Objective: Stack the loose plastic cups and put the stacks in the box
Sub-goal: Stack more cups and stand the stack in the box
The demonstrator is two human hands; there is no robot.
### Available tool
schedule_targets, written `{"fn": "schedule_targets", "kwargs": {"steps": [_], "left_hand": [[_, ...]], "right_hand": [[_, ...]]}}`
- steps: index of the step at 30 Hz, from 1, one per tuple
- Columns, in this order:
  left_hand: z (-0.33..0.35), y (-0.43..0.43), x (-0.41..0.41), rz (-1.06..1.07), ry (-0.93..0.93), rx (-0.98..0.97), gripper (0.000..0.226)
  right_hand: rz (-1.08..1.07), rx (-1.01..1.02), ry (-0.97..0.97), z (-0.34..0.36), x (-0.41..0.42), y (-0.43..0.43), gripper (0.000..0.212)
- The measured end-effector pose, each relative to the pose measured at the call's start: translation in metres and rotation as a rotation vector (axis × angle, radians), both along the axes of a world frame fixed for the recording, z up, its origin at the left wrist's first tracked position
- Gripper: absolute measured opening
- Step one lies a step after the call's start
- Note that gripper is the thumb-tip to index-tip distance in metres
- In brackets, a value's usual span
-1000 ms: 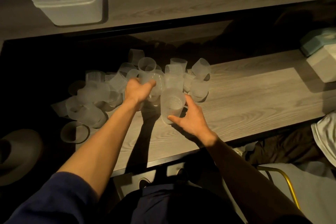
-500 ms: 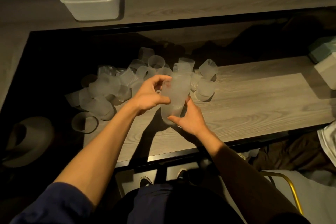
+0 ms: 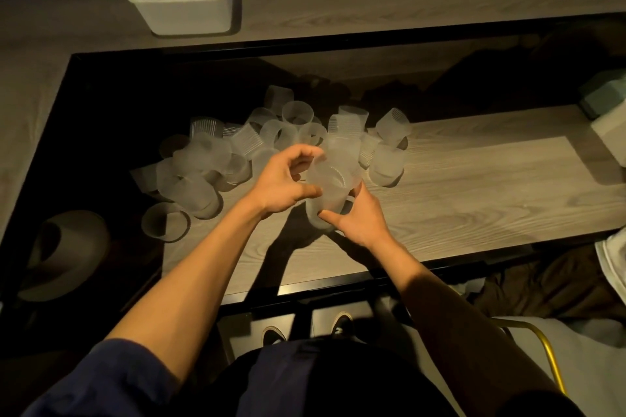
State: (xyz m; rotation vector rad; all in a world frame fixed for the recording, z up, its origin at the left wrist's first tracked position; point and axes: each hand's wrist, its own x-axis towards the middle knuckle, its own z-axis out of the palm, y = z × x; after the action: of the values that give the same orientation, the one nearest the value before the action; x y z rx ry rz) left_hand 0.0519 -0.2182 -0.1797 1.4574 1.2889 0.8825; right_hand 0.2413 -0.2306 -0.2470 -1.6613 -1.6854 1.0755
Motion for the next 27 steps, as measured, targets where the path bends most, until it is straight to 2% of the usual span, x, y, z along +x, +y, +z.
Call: {"fn": "schedule_targets", "kwargs": {"steps": [6,9,12,17,22,24,27], "left_hand": [[-0.007,-0.003,0.001,-0.011,-0.058,-0.076,0.067],[-0.009,-0.006,0.002,-0.013,-0.025,-0.117,0.088],[-0.009,-0.007,0.004,-0.072,0.028,-0.065,0.103],[-0.019,-0.007,0.005,-0.086,0.109,0.003,0.081],[-0.015,-0.007,-0.002,-0.075,0.07,-0.033,0.075],[-0.011,-0.008,-0.008,0.096,0.064,-0.004,0.06],[-0.009,-0.005,-0.037,0.467,0.273,0.133,0.04]], "right_hand": [[0.006,-0.01,0.014,0.0,0.0,0.0,0.088],[0.025,-0.005,0.02,0.001,0.0,0.0,0.089],[0.033,0.009,0.034,0.002,0.0,-0.001,0.089],[0.033,0.007,0.052,0.003,0.001,-0.002,0.085],[0.041,0.024,0.047,0.003,-0.001,-0.002,0.086],[0.037,0.021,0.033,0.002,-0.001,-0.002,0.087],[0.034,0.006,0.026,0.001,0.0,-0.002,0.086]]}}
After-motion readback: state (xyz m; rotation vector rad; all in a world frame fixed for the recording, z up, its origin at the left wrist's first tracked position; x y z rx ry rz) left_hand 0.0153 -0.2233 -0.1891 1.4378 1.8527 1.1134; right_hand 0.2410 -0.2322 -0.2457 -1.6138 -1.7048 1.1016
